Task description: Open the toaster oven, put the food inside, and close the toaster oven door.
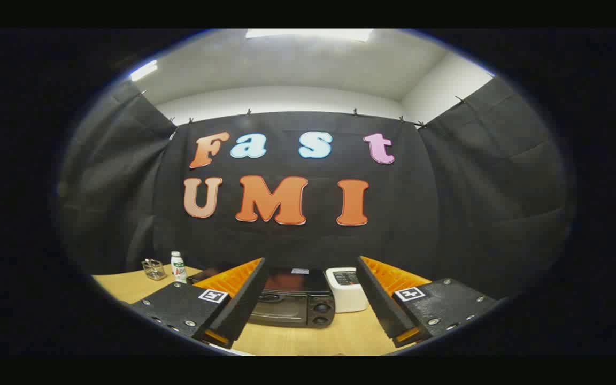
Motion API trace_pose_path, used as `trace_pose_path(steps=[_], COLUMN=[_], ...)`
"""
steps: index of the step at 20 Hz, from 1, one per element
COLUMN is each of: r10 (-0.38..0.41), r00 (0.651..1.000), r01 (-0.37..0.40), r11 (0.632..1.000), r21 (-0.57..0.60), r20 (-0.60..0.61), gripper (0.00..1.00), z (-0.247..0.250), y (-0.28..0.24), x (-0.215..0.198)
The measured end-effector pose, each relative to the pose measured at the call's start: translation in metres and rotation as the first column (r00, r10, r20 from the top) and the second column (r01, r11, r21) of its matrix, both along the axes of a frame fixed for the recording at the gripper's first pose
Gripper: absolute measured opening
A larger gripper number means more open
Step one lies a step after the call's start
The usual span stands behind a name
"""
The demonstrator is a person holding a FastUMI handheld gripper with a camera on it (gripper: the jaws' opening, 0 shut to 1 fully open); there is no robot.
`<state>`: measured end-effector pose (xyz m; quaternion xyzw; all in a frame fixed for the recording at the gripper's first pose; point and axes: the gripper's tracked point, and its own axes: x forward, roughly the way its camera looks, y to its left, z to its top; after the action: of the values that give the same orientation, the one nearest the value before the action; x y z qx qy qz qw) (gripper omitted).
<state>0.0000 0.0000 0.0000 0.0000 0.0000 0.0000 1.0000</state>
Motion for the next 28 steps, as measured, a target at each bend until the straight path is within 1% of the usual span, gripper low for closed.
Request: trace_pose_path(steps=[3,5,9,16,19,23,25,28], r10=[0.02,0.035,0.052,0.104,0.109,0.17,0.187,0.214], r00=[1.0,0.999,0.999,0.995,0.994,0.985,0.982,0.975], r01=[-0.02,-0.035,-0.052,-0.104,-0.109,-0.17,-0.187,-0.213], r11=[1.0,0.999,0.998,0.994,0.993,0.985,0.982,0.977], r21=[0.012,0.0,-0.037,-0.043,-0.043,-0.019,-0.005,0.032], r20=[0.012,0.024,0.004,0.001,-0.004,-0.026,-0.023,-0.059], gripper=[0.97,0.97,0.97,0.97,0.97,0.97,0.97,0.97], z=[0.009,0.017,0.024,0.029,0.022,0.007,0.001,-0.023], y=[0.004,0.005,0.0,0.016,0.027,0.054,0.066,0.087], x=[0.002,0.004,0.004,0.004,0.013,0.027,0.039,0.057])
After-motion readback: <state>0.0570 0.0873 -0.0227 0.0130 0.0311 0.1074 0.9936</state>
